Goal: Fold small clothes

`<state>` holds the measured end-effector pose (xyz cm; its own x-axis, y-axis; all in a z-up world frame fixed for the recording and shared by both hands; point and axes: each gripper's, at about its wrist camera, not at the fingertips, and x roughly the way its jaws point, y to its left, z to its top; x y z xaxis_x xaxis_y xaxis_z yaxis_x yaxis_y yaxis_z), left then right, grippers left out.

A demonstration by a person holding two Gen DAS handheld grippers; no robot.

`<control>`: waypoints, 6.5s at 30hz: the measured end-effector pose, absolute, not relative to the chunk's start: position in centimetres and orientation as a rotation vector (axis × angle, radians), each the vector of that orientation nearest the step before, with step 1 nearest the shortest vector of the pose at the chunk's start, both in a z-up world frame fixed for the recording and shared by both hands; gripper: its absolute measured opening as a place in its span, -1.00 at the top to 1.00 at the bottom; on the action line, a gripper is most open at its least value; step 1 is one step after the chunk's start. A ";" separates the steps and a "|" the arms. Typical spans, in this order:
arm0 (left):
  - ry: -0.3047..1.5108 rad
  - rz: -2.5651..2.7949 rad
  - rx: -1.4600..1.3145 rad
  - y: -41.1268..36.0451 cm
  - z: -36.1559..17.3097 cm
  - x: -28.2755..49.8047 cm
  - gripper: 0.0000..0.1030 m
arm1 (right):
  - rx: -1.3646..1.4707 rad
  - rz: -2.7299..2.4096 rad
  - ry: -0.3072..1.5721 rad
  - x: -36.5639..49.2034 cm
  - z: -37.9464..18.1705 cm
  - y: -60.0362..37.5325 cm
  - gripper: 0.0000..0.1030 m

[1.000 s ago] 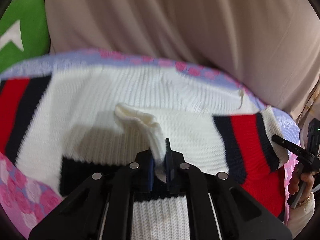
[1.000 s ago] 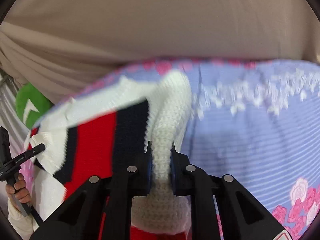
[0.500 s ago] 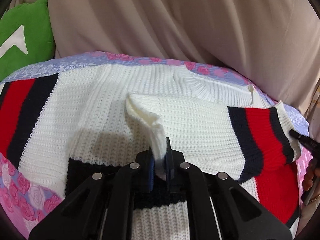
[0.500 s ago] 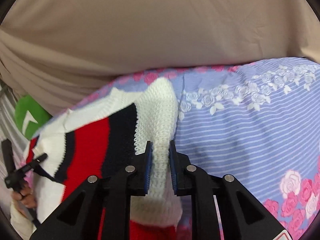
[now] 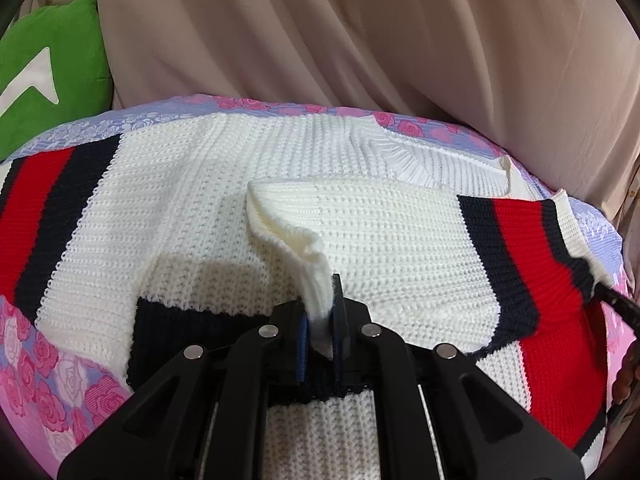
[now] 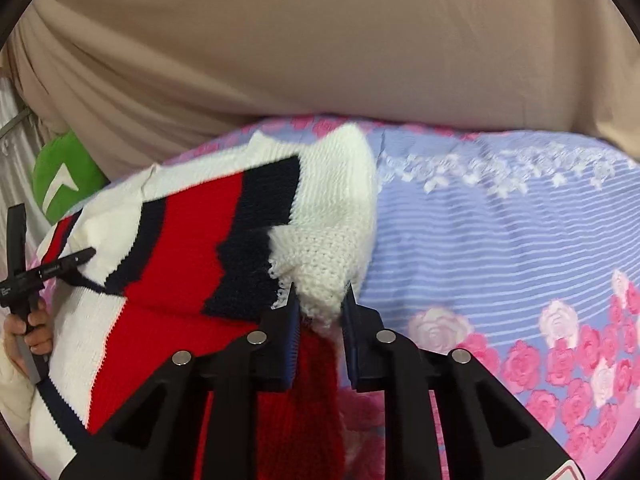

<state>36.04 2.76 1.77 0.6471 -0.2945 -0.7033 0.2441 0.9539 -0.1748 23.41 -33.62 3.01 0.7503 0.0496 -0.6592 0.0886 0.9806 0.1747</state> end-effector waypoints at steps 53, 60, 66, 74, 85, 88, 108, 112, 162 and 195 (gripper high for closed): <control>0.709 0.324 -0.685 44.9 1.8 40.9 -0.23 | 0.167 0.092 0.832 21.6 0.2 -25.2 0.49; 0.674 0.235 -0.510 38.8 5.8 41.4 0.87 | 0.159 0.096 0.831 21.7 0.2 -24.9 0.38; 0.509 -0.047 -0.260 23.1 16.8 36.9 0.87 | 0.178 0.109 0.827 21.7 0.1 -25.2 0.33; 0.525 -0.480 0.005 -2.3 18.5 30.3 0.86 | 0.213 0.135 0.820 21.5 0.0 -25.6 0.27; 0.800 -0.610 0.099 -13.2 4.6 28.9 0.16 | 0.270 0.196 0.810 21.3 0.3 -26.2 0.03; 0.729 -0.586 0.020 -8.5 6.3 27.5 -0.22 | 0.258 0.160 0.777 20.9 1.2 -26.5 0.02; 0.925 -0.405 -0.517 11.1 5.3 30.7 -0.50 | 0.180 0.000 0.884 30.8 4.1 -21.9 0.77; 0.963 -0.362 -0.497 9.8 4.6 32.5 0.24 | 0.276 0.120 0.731 29.3 8.3 -23.9 0.86; 0.786 -0.088 -0.243 8.3 2.1 28.9 0.53 | 0.100 0.435 0.771 39.9 7.5 -10.4 -0.05; 0.784 -0.073 -0.279 9.8 1.8 29.4 0.80 | 0.074 0.088 0.747 31.7 8.5 -22.7 0.16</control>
<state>29.38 9.79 1.85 0.7076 -0.1675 -0.6865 -0.0387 0.9609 -0.2743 31.69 -22.73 8.54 0.7303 0.1064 -0.6748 -0.0535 0.9937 0.0988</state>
